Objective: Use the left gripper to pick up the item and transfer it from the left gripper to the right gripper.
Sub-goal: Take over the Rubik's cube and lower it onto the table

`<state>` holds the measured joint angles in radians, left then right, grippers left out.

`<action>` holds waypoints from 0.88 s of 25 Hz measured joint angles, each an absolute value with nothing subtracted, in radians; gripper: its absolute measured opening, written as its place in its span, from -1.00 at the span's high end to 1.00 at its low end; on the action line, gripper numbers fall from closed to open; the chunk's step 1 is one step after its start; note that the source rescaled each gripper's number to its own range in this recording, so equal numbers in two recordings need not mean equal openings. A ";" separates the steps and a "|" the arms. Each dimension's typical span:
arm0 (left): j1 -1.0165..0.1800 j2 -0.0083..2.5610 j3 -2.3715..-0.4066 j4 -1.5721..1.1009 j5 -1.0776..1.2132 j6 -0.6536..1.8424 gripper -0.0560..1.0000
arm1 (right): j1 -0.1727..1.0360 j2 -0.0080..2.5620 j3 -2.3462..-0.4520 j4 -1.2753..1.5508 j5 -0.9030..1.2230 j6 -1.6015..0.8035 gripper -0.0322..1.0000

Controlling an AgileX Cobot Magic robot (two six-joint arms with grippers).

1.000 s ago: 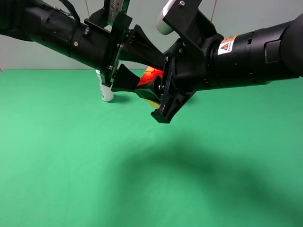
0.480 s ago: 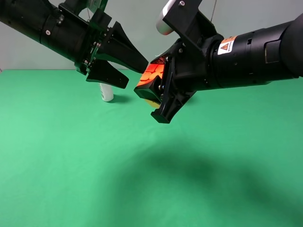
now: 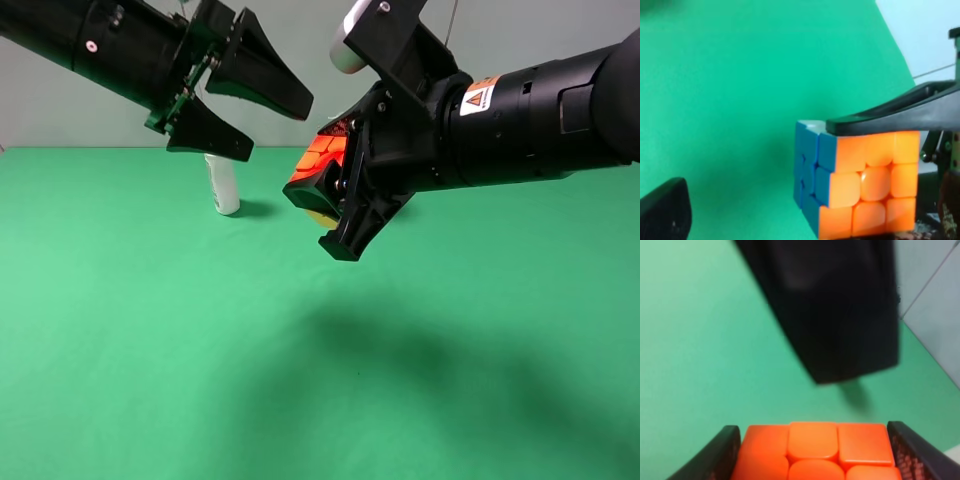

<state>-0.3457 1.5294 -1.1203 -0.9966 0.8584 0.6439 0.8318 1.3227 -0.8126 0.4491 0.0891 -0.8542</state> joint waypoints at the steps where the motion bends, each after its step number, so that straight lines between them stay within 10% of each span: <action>1: -0.346 1.520 -1.120 -0.988 0.855 0.644 -0.97 | 0.832 1.323 -0.813 0.449 0.089 -0.854 0.93; 22: -0.346 1.102 -1.090 -0.218 0.944 0.105 -0.99 | 0.832 1.323 -0.813 0.452 0.092 -0.854 0.93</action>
